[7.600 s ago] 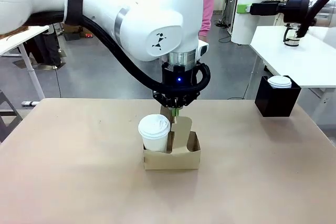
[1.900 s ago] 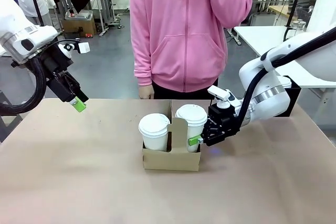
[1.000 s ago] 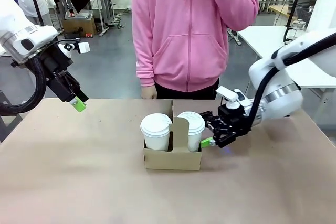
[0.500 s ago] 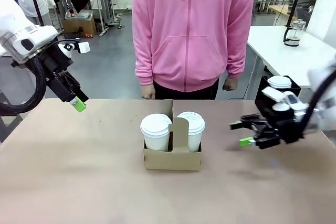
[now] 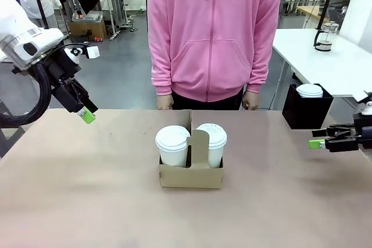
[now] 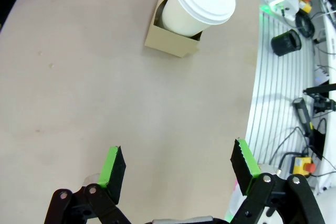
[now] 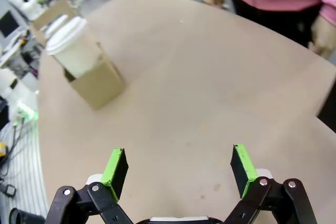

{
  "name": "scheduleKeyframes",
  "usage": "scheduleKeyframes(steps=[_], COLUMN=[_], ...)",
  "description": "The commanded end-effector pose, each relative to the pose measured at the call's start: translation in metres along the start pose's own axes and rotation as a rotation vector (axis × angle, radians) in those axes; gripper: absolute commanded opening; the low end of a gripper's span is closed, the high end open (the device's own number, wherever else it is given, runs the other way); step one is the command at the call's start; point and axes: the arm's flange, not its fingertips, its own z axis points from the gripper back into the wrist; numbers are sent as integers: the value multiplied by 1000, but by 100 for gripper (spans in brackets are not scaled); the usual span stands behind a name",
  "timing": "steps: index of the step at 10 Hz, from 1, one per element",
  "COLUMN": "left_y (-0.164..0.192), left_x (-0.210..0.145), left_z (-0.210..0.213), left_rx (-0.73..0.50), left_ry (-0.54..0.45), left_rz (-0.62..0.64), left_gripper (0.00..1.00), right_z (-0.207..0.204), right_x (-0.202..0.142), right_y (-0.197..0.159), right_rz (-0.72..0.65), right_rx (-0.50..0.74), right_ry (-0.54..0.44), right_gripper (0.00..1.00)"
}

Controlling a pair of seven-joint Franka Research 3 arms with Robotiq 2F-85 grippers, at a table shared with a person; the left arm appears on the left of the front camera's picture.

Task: Pour a drink into a cup and package it in a carrier.
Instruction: Insert the held 600 ml Paper Cup into the Cup Carrier.

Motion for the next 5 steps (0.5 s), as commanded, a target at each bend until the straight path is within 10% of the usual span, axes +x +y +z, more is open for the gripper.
scheduleKeyframes(steps=[1,2,5], left_y=[-1,-1,-1], left_x=[0,0,0], left_z=[1,1,1], left_rx=[8,8,8], left_ry=[2,2,2], left_rz=[7,7,7], left_gripper=[100,100,100], right_z=[-15,0,0], right_x=[-21,0,0], right_y=[76,0,0], right_rz=[-50,0,0], right_rx=[-39,0,0], right_ry=[71,0,0], right_gripper=[100,100,100])
